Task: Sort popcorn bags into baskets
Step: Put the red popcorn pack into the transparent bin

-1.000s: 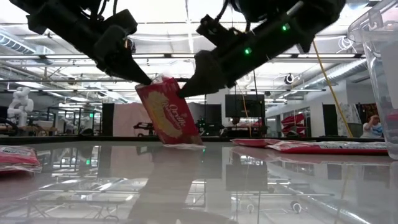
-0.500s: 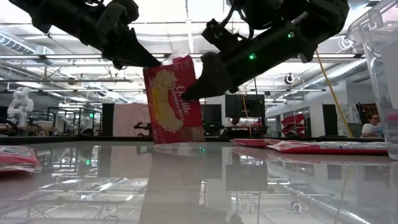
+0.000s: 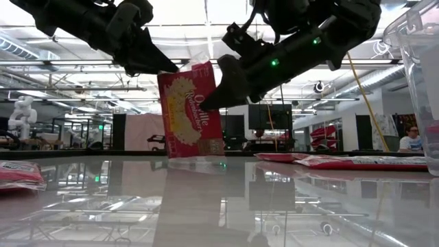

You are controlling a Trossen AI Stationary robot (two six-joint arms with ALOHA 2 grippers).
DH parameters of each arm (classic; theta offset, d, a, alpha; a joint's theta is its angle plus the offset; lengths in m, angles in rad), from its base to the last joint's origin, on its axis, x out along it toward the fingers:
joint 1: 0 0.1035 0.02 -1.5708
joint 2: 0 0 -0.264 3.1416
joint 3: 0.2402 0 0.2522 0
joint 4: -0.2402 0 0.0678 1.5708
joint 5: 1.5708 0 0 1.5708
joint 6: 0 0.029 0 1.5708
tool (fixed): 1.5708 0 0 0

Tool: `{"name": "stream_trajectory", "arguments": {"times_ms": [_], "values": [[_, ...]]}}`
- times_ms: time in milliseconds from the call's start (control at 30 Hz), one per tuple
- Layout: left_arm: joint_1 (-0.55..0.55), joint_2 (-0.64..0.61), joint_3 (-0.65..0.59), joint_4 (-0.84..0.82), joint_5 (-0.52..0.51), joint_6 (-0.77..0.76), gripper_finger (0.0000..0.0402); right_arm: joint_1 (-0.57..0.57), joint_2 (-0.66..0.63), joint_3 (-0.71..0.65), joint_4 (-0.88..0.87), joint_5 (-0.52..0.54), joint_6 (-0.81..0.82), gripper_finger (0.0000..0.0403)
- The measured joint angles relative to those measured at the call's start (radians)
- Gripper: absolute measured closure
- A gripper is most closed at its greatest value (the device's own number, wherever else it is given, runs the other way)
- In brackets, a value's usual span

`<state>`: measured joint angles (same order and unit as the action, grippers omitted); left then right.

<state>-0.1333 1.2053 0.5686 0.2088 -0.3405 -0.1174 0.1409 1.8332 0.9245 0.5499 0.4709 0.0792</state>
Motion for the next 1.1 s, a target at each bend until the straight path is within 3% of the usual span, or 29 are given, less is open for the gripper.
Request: {"name": "stream_trajectory", "arguments": {"times_ms": [200,367,567,833,1100], "values": [[0.000,0.000,0.000,-0.041,-0.062,-0.059,0.0210,-0.018,0.000,0.000,-0.015,0.001,0.033,0.0392],[0.000,-0.010,0.000,-0.065,-0.130,-0.049,0.0175,-0.029,0.000,0.000,-0.020,0.001,0.034,0.0393],[0.007,-0.042,-0.003,-0.115,-0.139,-0.038,0.0179,-0.030,-0.011,0.000,-0.045,0.000,0.034,0.0393],[0.016,-0.162,-0.111,-0.084,-0.141,-0.070,0.0215,-0.025,-0.146,-0.068,-0.024,-0.003,0.040,0.0393],[0.006,-0.234,-0.311,0.235,-0.124,-0.129,0.0222,-0.015,-0.262,-0.241,0.352,-0.003,-0.013,0.0394]]}}
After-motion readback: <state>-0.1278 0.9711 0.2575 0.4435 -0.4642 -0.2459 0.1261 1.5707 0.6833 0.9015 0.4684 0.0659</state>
